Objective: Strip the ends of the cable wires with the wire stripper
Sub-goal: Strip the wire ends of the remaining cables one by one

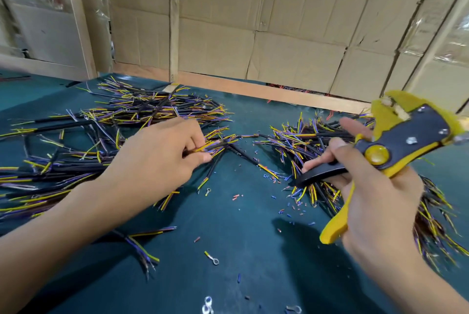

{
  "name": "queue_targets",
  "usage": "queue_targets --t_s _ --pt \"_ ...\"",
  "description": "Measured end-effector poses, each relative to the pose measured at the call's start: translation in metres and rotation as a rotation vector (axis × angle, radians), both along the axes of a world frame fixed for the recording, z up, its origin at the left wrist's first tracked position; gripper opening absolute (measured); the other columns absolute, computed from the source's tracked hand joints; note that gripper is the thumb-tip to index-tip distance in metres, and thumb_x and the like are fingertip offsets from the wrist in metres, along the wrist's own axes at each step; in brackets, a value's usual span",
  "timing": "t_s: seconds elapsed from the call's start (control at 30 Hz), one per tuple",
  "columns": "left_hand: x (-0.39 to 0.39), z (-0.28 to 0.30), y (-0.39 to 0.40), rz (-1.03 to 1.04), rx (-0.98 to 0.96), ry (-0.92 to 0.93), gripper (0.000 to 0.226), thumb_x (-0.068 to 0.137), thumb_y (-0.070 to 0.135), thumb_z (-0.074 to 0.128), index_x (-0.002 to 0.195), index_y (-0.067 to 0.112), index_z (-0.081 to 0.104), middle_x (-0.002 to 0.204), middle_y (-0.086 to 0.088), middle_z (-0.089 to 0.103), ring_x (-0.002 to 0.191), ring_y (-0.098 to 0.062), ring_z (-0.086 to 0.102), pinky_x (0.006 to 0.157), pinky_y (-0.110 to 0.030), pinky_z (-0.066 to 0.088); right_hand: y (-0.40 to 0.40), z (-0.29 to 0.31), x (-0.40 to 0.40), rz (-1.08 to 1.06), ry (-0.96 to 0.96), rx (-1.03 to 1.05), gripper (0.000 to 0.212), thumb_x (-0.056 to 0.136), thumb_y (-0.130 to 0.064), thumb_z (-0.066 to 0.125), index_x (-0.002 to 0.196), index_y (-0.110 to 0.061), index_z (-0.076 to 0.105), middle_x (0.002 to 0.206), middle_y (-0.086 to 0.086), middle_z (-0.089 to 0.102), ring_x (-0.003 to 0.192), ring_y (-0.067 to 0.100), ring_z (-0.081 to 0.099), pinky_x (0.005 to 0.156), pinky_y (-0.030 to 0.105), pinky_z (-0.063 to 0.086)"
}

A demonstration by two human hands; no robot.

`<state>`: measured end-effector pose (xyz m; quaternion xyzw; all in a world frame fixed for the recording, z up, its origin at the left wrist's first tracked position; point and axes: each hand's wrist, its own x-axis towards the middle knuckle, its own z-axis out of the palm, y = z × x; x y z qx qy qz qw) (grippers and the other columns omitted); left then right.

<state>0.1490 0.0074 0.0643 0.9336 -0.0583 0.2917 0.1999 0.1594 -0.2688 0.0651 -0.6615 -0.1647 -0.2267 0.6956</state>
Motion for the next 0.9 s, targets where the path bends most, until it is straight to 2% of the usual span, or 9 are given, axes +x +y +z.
queue_targets --t_s 0.1,0.23,0.3,0.4,0.47,0.53,0.67,0.77,0.9 --pt "0.003 0.003 0.001 -0.115 -0.13 0.191 0.03 0.066 0.038 0.089 0.083 0.029 0.066 0.079 0.016 0.061 0.082 0.011 0.055 0.066 -0.006 0.039 0.009 -0.007 0.0 -0.022 0.03 0.041 0.011 0.086 -0.018 0.072 0.083 -0.008 0.075 0.068 0.007 0.071 0.064 0.035 0.071 0.065 0.046 0.058" --pt "0.005 0.01 0.012 -0.153 0.091 0.443 0.02 0.074 0.032 0.086 0.08 0.035 0.067 0.078 0.016 0.068 0.077 0.012 0.057 0.065 -0.001 0.037 0.022 -0.01 -0.001 0.05 0.044 0.157 0.008 0.084 -0.011 0.068 0.091 -0.014 0.072 0.066 0.008 0.064 0.059 0.041 0.066 0.071 0.051 0.06" --pt "0.002 0.013 0.013 -0.172 0.095 0.367 0.009 0.084 0.034 0.077 0.079 0.031 0.07 0.072 0.012 0.069 0.072 0.001 0.061 0.063 -0.006 0.039 0.021 -0.01 -0.001 0.051 0.052 0.16 0.012 0.083 -0.013 0.069 0.094 -0.016 0.073 0.062 0.009 0.063 0.059 0.041 0.067 0.073 0.051 0.059" --pt "-0.011 0.015 0.0 -0.296 -0.157 0.006 0.019 0.086 0.041 0.066 0.1 0.034 0.077 0.072 0.012 0.069 0.06 -0.011 0.06 0.059 -0.016 0.043 0.021 -0.011 -0.001 0.104 0.061 0.171 0.014 0.085 -0.014 0.069 0.099 -0.013 0.073 0.062 0.007 0.063 0.065 0.041 0.068 0.078 0.054 0.058" --pt "-0.022 0.02 -0.015 -0.392 -0.359 -0.106 0.026 0.088 0.039 0.069 0.114 0.036 0.072 0.079 0.014 0.073 0.049 -0.01 0.055 0.053 -0.016 0.044 0.023 -0.008 -0.001 0.191 0.085 0.18 0.018 0.086 -0.014 0.071 0.103 -0.009 0.071 0.066 0.007 0.065 0.069 0.04 0.069 0.076 0.053 0.058" --pt "-0.031 0.022 -0.028 -0.468 -0.439 -0.144 0.023 0.087 0.035 0.069 0.11 0.028 0.072 0.079 0.014 0.075 0.048 0.0 0.053 0.052 -0.007 0.039 0.025 -0.006 -0.004 0.324 0.085 0.199 0.018 0.084 -0.011 0.073 0.101 -0.009 0.072 0.078 0.01 0.069 0.072 0.036 0.067 0.069 0.046 0.056" --pt "-0.038 0.019 -0.042 -0.56 -0.484 -0.082 0.011 0.087 0.036 0.071 0.094 0.027 0.071 0.077 0.012 0.075 0.044 0.0 0.044 0.046 -0.01 0.036 0.028 -0.003 -0.01 0.52 0.093 0.21 0.037 0.076 -0.007 0.079 0.11 -0.001 0.066 0.11 0.023 0.072 0.073 0.034 0.063 0.067 0.038 0.053" --pt "-0.04 0.014 -0.045 -0.552 -0.425 -0.029 0.016 0.089 0.043 0.063 0.095 0.03 0.071 0.078 0.014 0.074 0.041 -0.006 0.043 0.043 -0.014 0.036 0.028 0.0 -0.012 0.579 0.064 0.188 0.043 0.074 -0.007 0.081 0.113 -0.002 0.066 0.104 0.022 0.072 0.069 0.037 0.059 0.069 0.038 0.053" --pt "-0.042 0.01 -0.051 -0.613 -0.55 0.175 0.01 0.093 0.036 0.062 0.092 0.028 0.069 0.083 0.006 0.076 0.033 -0.013 0.048 0.043 -0.014 0.037 0.028 0.0 -0.012 0.547 0.066 0.177 0.043 0.073 -0.012 0.085 0.112 -0.004 0.067 0.087 0.018 0.065 0.069 0.036 0.06 0.068 0.037 0.054"
